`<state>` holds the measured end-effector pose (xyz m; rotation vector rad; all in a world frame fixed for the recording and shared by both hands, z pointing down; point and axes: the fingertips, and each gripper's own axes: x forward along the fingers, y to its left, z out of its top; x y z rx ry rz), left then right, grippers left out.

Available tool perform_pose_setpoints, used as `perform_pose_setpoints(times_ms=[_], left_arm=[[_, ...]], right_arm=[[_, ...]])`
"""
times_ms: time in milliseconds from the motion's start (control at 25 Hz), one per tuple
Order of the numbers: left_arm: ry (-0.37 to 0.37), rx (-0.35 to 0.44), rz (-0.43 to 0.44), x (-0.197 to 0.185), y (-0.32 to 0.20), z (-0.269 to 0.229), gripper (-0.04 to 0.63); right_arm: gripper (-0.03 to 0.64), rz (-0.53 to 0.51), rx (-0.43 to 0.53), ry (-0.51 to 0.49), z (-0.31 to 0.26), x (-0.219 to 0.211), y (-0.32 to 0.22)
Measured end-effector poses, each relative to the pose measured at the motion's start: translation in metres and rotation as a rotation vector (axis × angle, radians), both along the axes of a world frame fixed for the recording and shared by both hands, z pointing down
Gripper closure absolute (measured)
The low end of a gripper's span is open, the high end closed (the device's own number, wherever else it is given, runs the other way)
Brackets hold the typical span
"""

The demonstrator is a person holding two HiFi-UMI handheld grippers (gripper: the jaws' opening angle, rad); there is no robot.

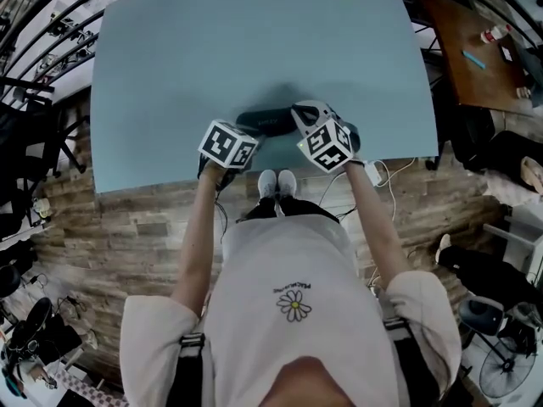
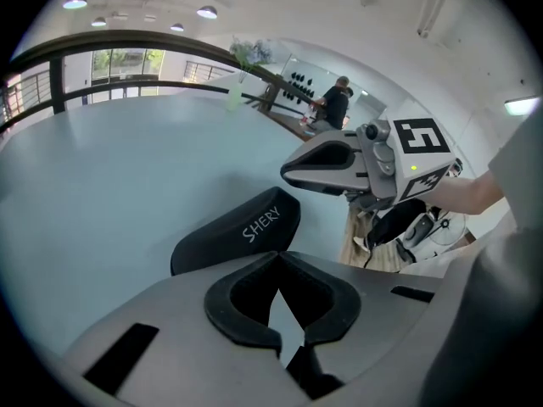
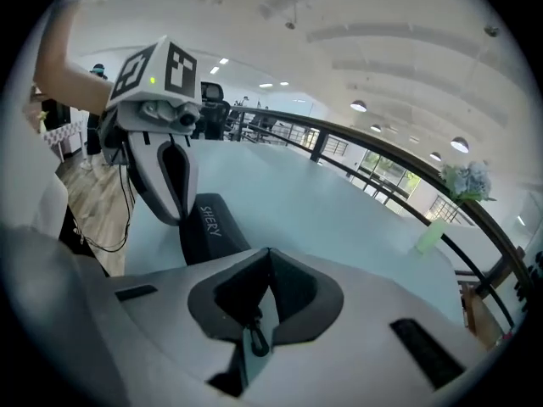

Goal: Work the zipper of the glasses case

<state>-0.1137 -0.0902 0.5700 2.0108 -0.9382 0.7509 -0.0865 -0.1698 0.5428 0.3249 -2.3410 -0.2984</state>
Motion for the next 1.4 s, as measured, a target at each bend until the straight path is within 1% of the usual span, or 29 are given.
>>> perform_pose_setpoints(times_ms=[120, 240, 280, 400, 480, 560, 680, 840, 960, 1040, 1120, 1160, 1200, 1240, 1320, 1400], left_arm=[[-0.021, -0.005, 0.000, -0.002, 0.001, 0.001, 0.580], [-0.068, 0.001, -0.006, -0.010, -0.001, 0.004, 0.580], [-0.073, 0.011, -0.014, -0.013, -0.004, 0.005, 0.580], [-0.061, 0.046, -0.070, -0.026, -0.016, 0.005, 0.580], [-0.079, 0.069, -0.109, -0.039, -0.028, 0.006, 0.580], [-0.102, 0.093, -0.128, -0.052, -0.044, 0.006, 0.580], [-0.098, 0.113, -0.112, -0.059, -0.071, 0.003, 0.580], [-0.112, 0.129, -0.084, -0.056, -0.093, 0.003, 0.580], [-0.098, 0.132, -0.088, -0.054, -0.101, 0.002, 0.580], [-0.078, 0.146, -0.113, -0.057, -0.103, -0.004, 0.580], [-0.050, 0.193, -0.152, -0.056, -0.101, -0.023, 0.580], [-0.031, 0.220, -0.155, -0.051, -0.097, -0.035, 0.580], [-0.019, 0.238, -0.135, -0.041, -0.091, -0.045, 0.580], [-0.026, 0.243, -0.096, -0.031, -0.084, -0.049, 0.580], [-0.088, 0.222, -0.010, -0.015, -0.071, -0.041, 0.580], [-0.135, 0.184, 0.027, -0.007, -0.063, -0.024, 0.580]], right_arm=[[0.609, -0.039, -0.017, 0.067, 0.012, 0.000, 0.007], [0.609, -0.054, -0.035, 0.079, 0.014, 0.003, 0.017], [0.609, -0.057, -0.041, 0.080, 0.014, 0.004, 0.019], [0.609, -0.068, -0.064, 0.092, 0.015, 0.003, 0.025], [0.609, -0.085, -0.095, 0.096, 0.015, -0.002, 0.034], [0.609, -0.102, -0.114, 0.092, 0.014, -0.010, 0.044], [0.609, -0.106, -0.124, 0.072, 0.014, -0.021, 0.052], [0.609, -0.092, -0.130, 0.059, 0.015, -0.034, 0.061], [0.609, -0.065, -0.130, 0.048, 0.015, -0.036, 0.061], [0.609, -0.051, -0.137, 0.037, 0.015, -0.035, 0.060], [0.609, -0.045, -0.139, 0.032, 0.015, -0.034, 0.061], [0.609, -0.043, -0.140, 0.030, 0.015, -0.034, 0.061], [0.609, -0.040, -0.141, 0.027, 0.015, -0.033, 0.061], [0.609, -0.036, -0.142, 0.022, 0.015, -0.033, 0.061], [0.609, -0.029, -0.142, 0.010, 0.015, -0.033, 0.060], [0.609, -0.028, -0.142, 0.001, 0.015, -0.034, 0.061]])
